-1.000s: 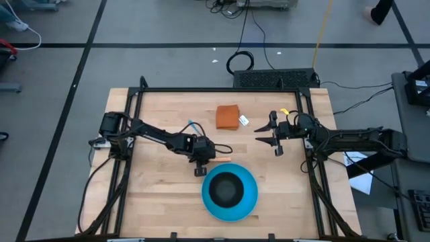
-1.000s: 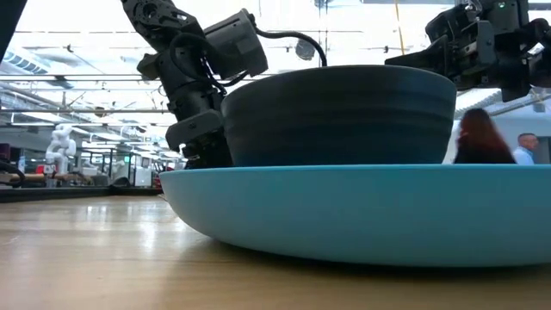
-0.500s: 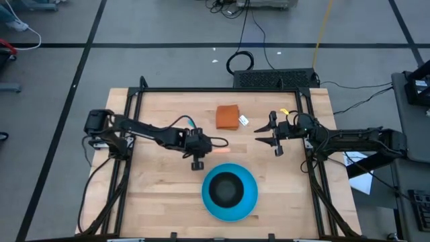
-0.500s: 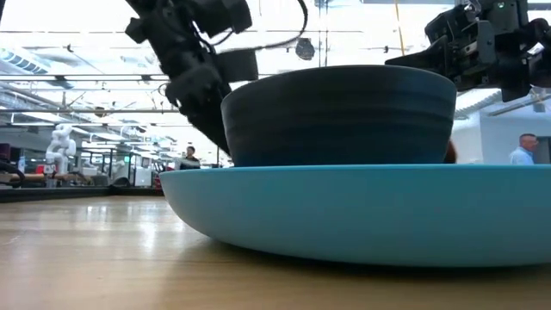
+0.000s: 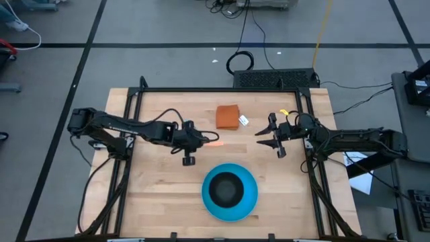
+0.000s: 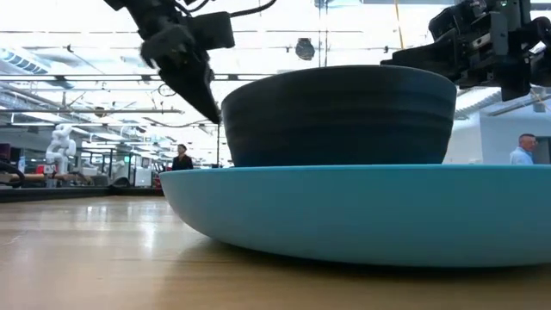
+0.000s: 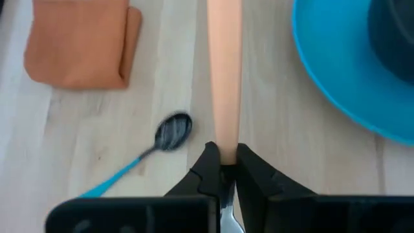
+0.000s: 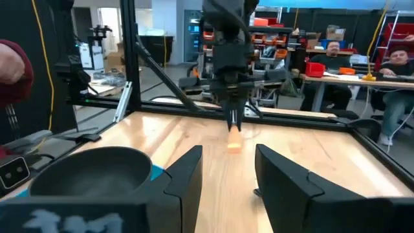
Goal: Set table place
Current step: Put the orange fork on the left side of the blue plate
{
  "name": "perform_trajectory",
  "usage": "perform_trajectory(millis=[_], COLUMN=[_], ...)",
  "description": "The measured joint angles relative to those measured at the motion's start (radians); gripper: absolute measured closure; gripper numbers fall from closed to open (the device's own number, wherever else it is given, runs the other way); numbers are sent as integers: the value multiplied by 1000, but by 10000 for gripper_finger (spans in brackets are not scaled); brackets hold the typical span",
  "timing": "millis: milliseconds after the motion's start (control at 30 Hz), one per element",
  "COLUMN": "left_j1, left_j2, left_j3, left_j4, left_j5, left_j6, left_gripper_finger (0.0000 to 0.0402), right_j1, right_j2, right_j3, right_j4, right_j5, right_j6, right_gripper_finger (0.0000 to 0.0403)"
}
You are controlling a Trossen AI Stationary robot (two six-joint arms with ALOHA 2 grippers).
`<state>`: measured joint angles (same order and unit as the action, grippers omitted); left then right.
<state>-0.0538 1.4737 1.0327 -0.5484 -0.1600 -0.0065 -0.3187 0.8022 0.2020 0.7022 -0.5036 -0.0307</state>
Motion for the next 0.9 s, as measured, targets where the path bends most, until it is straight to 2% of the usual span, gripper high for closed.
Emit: perform_trajectory(millis=[267,533,733,900], left_j1=[-53,-102,-134,-140], left_j2=[-34,-49,-48,-47], left_j3=[0,27,83,143], left_j4=[-85,-187,-237,-277], left_j5=[0,2,27,90], left_j6=[32,78,129,164], left_gripper_finger=[379,379,379,379], right_j1=[0,-1,-1,-11], right_j2=[-94,-233,-331,-383], right_j3=[-7,-75,-119,-135], right_j4=[-3,17,20,19], right_j5=[0,5,29,36], right_j6=[3,29,54,69], right_gripper_finger=[273,273,273,273])
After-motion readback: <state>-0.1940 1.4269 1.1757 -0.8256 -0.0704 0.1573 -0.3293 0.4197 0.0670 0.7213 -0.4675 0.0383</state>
